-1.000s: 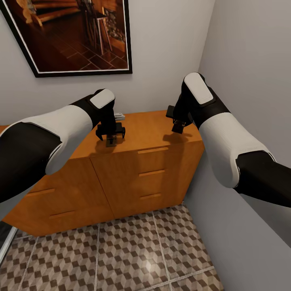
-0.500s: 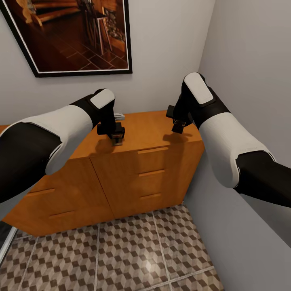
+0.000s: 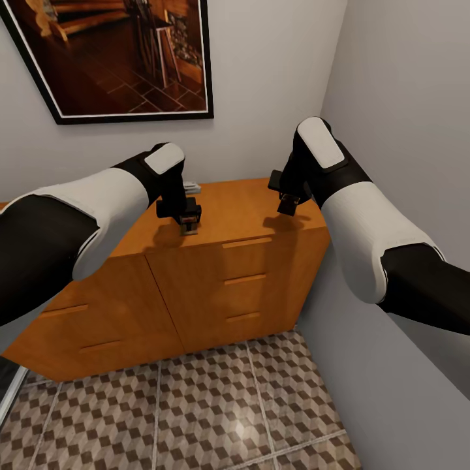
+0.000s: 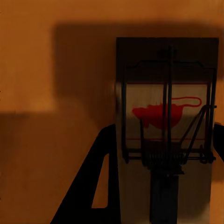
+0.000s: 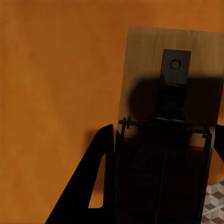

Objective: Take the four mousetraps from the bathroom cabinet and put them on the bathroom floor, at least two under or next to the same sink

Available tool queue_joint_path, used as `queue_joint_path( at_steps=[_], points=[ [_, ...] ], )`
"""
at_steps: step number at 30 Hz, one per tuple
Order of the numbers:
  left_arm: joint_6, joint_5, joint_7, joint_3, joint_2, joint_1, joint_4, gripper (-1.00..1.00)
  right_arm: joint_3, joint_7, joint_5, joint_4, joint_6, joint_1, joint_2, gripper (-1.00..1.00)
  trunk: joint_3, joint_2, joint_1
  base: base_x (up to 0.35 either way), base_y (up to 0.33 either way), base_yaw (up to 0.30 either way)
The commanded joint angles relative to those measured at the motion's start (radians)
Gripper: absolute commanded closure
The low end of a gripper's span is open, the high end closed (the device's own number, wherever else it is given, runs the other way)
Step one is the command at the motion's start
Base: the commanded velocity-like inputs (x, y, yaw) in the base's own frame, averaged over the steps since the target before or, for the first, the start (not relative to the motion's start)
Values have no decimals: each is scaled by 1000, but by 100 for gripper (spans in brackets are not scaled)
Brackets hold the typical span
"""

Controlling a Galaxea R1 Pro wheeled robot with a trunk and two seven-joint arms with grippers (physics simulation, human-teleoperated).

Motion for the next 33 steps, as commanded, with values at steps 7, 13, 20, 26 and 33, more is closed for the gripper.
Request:
queue_joint_path(
  at_steps=[7,13,20,26,33],
  points=[
    [7,4,4,-12,0,10,17,100,3,-7,-9,-1,2,-1,0,100,-1,0,5,0,0,0],
    [7,4,5,-12,0,10,17,100,3,-7,-9,-1,1,-1,0,100,-1,0,5,0,0,0],
    [6,4,5,-12,0,10,17,100,1,-6,-9,-1,0,-1,0,100,2,7,1,0,0,0],
    [6,4,6,-13,0,10,17,100,1,-5,-9,-1,-1,-1,0,100,21,49,-22,0,0,0],
    [7,4,0,-12,0,10,15,100,1,2,-9,1,0,-1,0,100,43,98,-49,0,0,0]
  ],
)
